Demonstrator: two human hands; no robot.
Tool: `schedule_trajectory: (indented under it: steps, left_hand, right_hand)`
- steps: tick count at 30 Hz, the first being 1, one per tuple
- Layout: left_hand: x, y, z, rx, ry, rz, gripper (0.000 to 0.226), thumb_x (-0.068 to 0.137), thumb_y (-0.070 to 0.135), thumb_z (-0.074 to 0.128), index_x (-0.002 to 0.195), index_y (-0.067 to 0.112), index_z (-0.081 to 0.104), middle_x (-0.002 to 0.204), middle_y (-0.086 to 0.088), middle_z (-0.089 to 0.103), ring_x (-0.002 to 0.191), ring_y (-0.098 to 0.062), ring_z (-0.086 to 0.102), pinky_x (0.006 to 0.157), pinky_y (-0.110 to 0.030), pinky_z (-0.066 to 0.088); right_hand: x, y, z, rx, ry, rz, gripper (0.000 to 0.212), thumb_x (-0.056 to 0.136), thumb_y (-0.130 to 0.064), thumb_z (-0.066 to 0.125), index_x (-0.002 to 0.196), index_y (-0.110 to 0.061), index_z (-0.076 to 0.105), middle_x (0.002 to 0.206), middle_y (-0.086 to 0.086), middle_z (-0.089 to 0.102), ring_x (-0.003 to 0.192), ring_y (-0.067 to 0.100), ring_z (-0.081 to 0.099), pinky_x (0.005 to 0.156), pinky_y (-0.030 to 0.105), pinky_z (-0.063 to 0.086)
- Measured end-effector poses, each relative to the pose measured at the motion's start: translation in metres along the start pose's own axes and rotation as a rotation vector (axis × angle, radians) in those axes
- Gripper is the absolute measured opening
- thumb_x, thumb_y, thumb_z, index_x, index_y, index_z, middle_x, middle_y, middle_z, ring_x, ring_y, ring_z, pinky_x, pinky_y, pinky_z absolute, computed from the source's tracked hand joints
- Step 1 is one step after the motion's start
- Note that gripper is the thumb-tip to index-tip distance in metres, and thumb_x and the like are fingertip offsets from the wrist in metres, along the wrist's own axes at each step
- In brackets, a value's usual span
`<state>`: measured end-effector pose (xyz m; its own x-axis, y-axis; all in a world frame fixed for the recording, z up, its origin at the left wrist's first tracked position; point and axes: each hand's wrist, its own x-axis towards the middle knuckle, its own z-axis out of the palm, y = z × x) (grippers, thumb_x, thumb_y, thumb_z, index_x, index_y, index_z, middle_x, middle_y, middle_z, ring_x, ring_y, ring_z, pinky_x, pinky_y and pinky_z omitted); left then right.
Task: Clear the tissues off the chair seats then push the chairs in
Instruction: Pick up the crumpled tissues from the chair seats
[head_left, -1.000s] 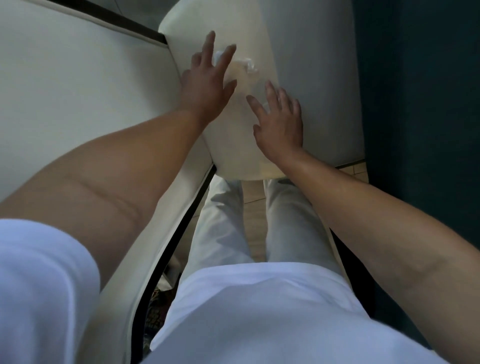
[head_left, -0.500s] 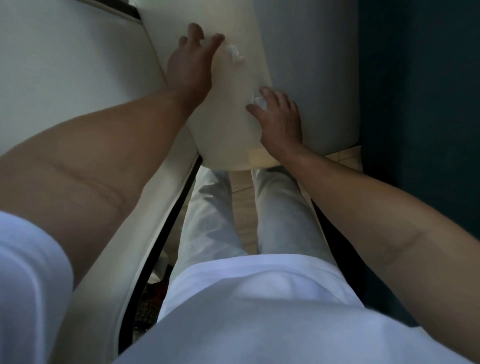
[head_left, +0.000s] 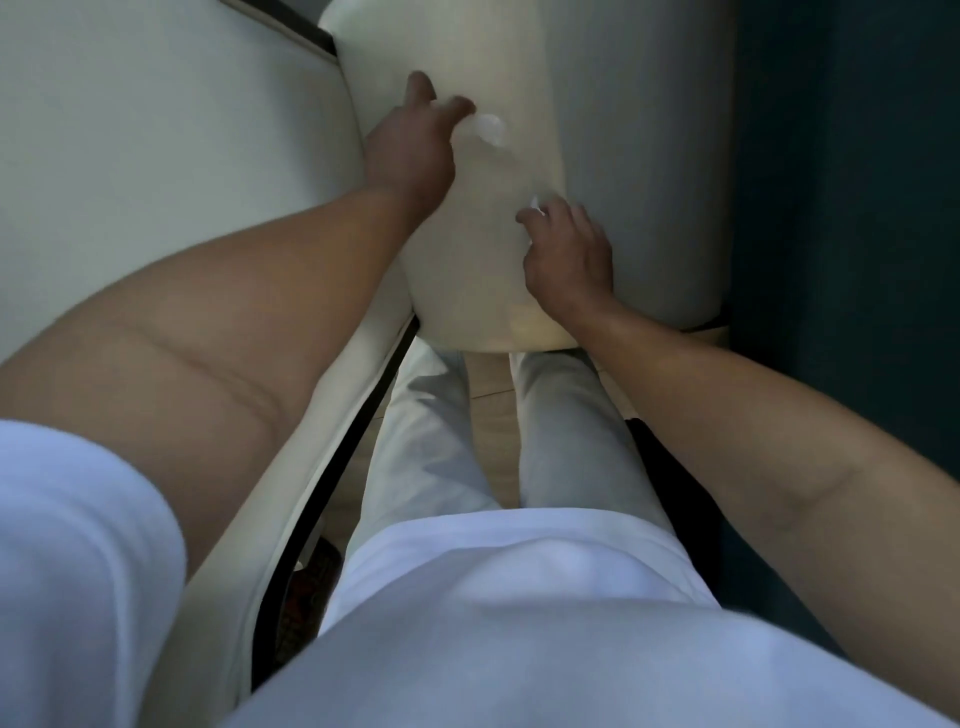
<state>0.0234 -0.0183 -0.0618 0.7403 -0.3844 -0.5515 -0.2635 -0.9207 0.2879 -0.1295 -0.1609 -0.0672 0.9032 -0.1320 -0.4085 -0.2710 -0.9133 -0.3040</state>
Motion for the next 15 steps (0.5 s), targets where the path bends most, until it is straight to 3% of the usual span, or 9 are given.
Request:
schedule_trajectory:
  steps: [4,6,8,10,15]
  left_hand:
    - [-0.006,0.009,-0.013,-0.028,0.013,-0.047,0.047,0.093,0.003,0.045,0.13,0.021,0.066,0.135,-0.015,0.05,0.106,-0.04,0.063,0.091,-0.044,0.052]
    - [-0.009,0.013,-0.021,-0.071,0.014,-0.076,0.039,0.094,0.004,0.047,0.121,0.019,0.07,0.132,-0.013,0.053,0.108,-0.038,0.063,0.093,-0.041,0.052]
    - [-0.012,0.017,-0.028,-0.122,0.034,-0.107,0.035,0.093,0.005,0.046,0.114,0.016,0.072,0.127,-0.014,0.054,0.105,-0.037,0.062,0.084,-0.034,0.048]
    - [-0.018,0.019,-0.038,-0.171,0.045,-0.138,0.033,0.093,0.008,0.046,0.114,0.013,0.071,0.125,-0.016,0.054,0.104,-0.037,0.061,0.078,-0.032,0.044]
    - [-0.027,0.025,-0.059,-0.325,0.043,-0.27,0.034,0.096,0.019,0.051,0.123,0.01,0.07,0.133,-0.016,0.053,0.118,-0.033,0.058,0.093,-0.029,0.043]
  right_hand:
    - [-0.004,-0.009,-0.015,0.029,0.004,-0.028,0.056,0.082,-0.007,0.053,0.136,-0.021,0.061,0.119,0.01,0.066,0.096,0.036,0.06,0.074,0.043,0.051]
    - [-0.005,-0.011,-0.024,0.061,-0.002,-0.028,0.05,0.083,-0.008,0.055,0.13,-0.019,0.067,0.117,0.011,0.066,0.097,0.038,0.061,0.076,0.044,0.051]
    - [-0.006,-0.014,-0.035,0.093,-0.028,-0.012,0.038,0.085,-0.01,0.056,0.118,-0.015,0.073,0.112,0.014,0.066,0.099,0.038,0.061,0.078,0.045,0.051]
    - [-0.008,-0.017,-0.046,0.133,-0.043,0.013,0.031,0.087,-0.012,0.056,0.112,-0.011,0.074,0.109,0.015,0.064,0.1,0.038,0.059,0.079,0.044,0.049]
    - [-0.008,-0.019,-0.072,0.204,0.007,0.115,0.04,0.092,-0.017,0.06,0.131,-0.007,0.062,0.121,0.015,0.057,0.111,0.033,0.054,0.086,0.04,0.046]
